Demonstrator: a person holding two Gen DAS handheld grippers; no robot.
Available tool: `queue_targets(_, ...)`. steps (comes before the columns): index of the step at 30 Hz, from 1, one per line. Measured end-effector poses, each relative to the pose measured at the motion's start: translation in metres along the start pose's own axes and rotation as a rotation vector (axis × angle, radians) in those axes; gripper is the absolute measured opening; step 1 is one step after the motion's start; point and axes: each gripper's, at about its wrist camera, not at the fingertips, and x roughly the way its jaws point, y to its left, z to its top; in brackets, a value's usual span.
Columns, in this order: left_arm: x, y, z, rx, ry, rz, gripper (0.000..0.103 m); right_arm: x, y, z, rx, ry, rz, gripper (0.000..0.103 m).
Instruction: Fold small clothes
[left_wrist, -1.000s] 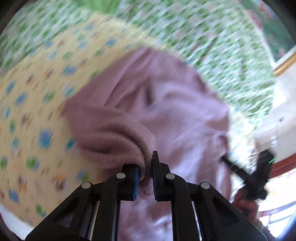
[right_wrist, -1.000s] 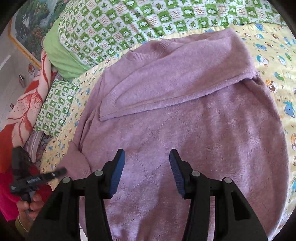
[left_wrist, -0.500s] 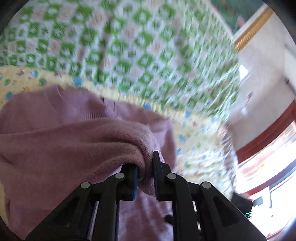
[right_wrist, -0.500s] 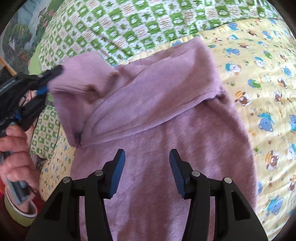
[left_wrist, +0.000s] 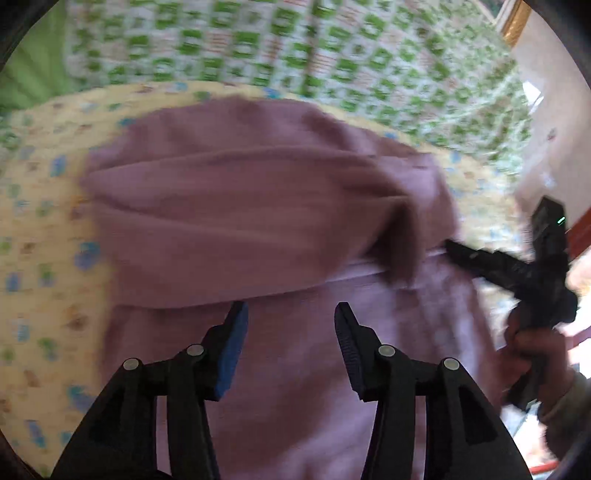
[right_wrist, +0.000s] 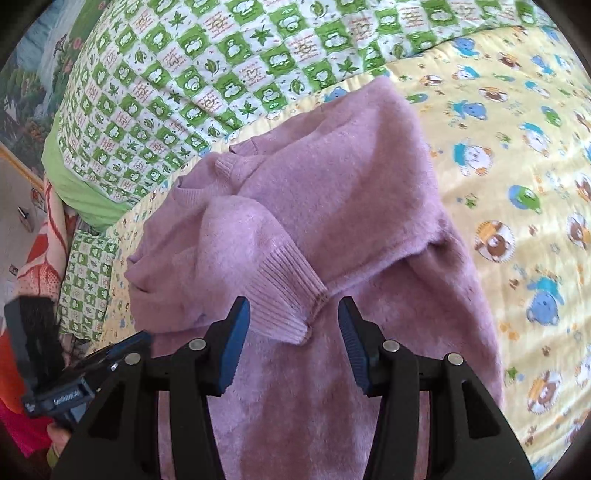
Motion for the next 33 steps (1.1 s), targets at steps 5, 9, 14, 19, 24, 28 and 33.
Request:
queue_targets(5,0.018,0.044,-0.006,0.031,0.024,0.275,0.052,0.037,0.003,0.013,-0.051,0.046,-0.071,0.051)
queue_targets(9,0.045,0.06,-0.002,0.021,0.038,0.433,0.053,0.064,0.01,0.014,-0.125,0.097,-0.126,0.044)
queue_targets(14,0.044,0.082,0.009,-0.119,0.014,0.452,0.05,0.045,0.034,0.022,-0.195,0.135,-0.047,0.005)
queue_targets(19,0.038,0.113,0.018,-0.293,-0.003,0.418,0.047,-0.057,0.08,0.075,-0.331,-0.097,0.066,0.005)
queue_targets(24,0.038,0.117,0.015,-0.35,0.0,0.388,0.045,-0.071,0.052,0.107,-0.39,-0.108,-0.073,0.005)
queue_targets(28,0.041,0.118,0.011,-0.375,0.012,0.386,0.043,-0.015,-0.015,0.101,-0.266,0.053,-0.176,0.005)
queue_targets(33,0.04,0.131,0.004,-0.427,0.01,0.355,0.043,0.015,-0.05,0.084,-0.207,0.097,-0.226,0.005)
